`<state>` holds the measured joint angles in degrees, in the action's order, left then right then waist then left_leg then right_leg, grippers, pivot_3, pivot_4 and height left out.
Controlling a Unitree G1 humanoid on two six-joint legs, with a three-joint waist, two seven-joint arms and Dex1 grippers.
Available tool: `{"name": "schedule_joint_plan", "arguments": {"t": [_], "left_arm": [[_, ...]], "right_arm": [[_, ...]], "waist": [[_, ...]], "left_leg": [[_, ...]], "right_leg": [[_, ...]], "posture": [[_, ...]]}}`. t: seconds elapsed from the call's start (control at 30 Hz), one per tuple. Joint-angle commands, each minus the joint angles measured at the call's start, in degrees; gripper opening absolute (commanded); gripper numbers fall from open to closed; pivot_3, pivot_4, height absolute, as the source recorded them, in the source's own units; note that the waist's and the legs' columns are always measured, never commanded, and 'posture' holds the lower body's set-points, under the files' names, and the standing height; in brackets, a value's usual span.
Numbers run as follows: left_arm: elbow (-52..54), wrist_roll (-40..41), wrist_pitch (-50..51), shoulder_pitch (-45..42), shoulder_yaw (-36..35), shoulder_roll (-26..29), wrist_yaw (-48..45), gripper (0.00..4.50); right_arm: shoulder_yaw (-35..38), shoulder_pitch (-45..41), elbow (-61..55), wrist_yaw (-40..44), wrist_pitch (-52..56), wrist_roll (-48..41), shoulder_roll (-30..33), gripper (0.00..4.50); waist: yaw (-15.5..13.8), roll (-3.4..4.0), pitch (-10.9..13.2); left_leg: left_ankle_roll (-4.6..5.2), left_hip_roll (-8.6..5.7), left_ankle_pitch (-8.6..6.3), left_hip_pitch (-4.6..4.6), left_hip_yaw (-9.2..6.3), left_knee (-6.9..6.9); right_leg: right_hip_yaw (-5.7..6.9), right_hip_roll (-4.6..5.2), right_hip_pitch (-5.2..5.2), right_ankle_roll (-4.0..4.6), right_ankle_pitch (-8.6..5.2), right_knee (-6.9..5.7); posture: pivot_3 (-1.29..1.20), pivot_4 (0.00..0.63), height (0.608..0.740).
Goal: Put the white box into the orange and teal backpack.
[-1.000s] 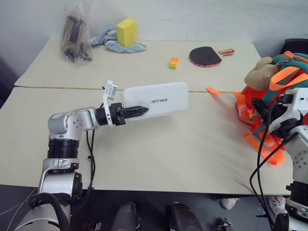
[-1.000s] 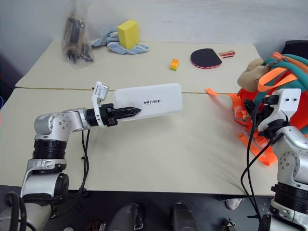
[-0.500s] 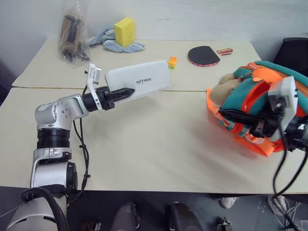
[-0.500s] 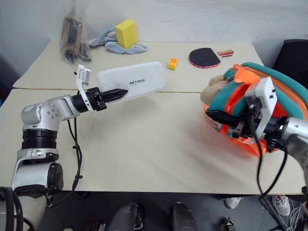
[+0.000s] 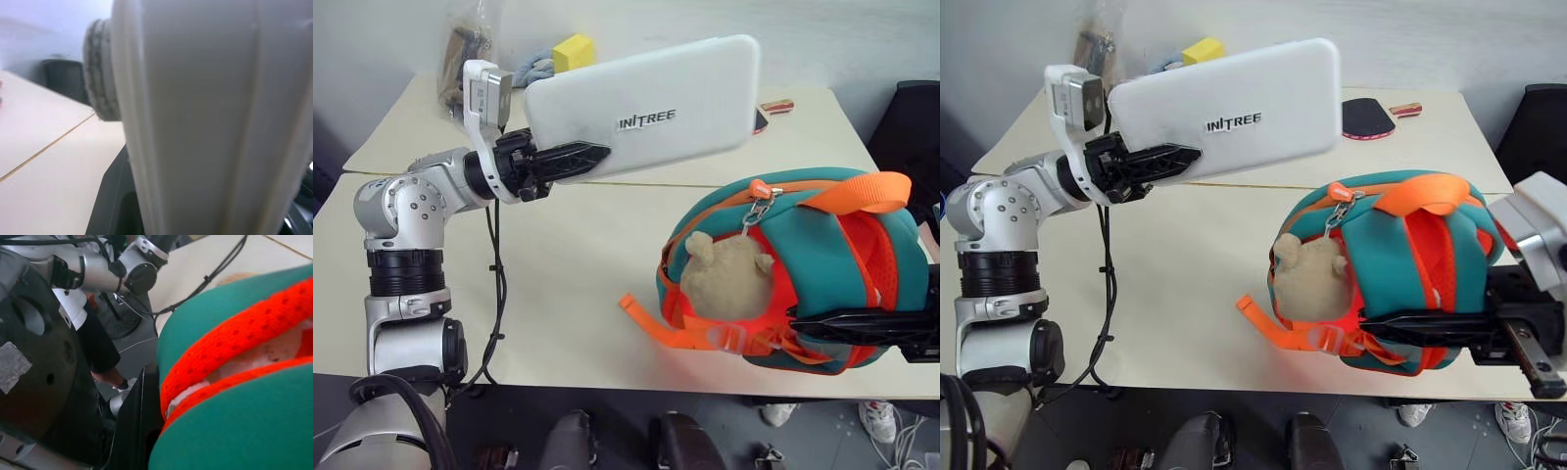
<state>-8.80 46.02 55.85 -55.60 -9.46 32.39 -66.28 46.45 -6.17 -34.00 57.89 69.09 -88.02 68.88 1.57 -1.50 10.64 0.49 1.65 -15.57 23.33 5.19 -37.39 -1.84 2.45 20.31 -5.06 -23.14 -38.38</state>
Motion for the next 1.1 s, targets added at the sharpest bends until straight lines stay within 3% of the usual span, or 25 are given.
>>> {"name": "schedule_joint_plan", "arguments": {"t": [0.03, 0.3, 0.8, 1.1], "left_arm": [[1.42, 0.11, -3.32, -1.19, 1.25, 1.46, -4.62, 1.36], [-4.57, -6.83, -12.93, -2.47, 5.35, 9.84, -14.87, 1.36], [-4.16, -13.43, -23.33, -0.15, 11.33, 7.49, -19.61, 1.36], [-7.57, -10.38, -18.55, -3.9, 9.24, 10.29, -23.71, 1.36]], "right_arm": [[2.21, 1.2, -0.31, -1.24, -2.51, 2.04, -0.83, 0.01], [2.52, 5.0, -2.03, -2.62, -5.34, 4.66, -2.59, 0.01], [1.93, 8.26, -2.02, -2.1, -8.39, 8.7, -2.58, 0.01], [1.23, 10.12, -2.94, -1.26, -10.1, 11.15, -3.11, 0.01]], "waist": [[0.05, 0.0, 0.0], [-0.01, -0.01, 0.0], [-0.16, -0.07, 0.03], [-0.09, -0.07, 0.04]], "left_leg": [[-0.01, 0.01, 0.01, -0.04, 0.0, 0.01], [-0.09, 0.03, 0.05, 0.0, 0.02, 0.19], [0.04, 0.0, -0.01, 0.03, -0.02, 0.04], [0.04, 0.0, -0.01, 0.03, -0.02, 0.06]], "right_leg": [[-0.01, -0.02, -0.03, 0.0, 0.0, -0.01], [-0.04, -0.1, 0.09, 0.0, 0.0, 0.11], [0.01, -0.02, -0.02, -0.01, 0.0, 0.14], [0.0, -0.03, -0.01, 0.0, 0.0, 0.13]], "posture": [[0.0, 0.15, 0.74], [0.0, 0.15, 0.74], [0.0, 0.15, 0.74], [0.0, 0.15, 0.74]]}}
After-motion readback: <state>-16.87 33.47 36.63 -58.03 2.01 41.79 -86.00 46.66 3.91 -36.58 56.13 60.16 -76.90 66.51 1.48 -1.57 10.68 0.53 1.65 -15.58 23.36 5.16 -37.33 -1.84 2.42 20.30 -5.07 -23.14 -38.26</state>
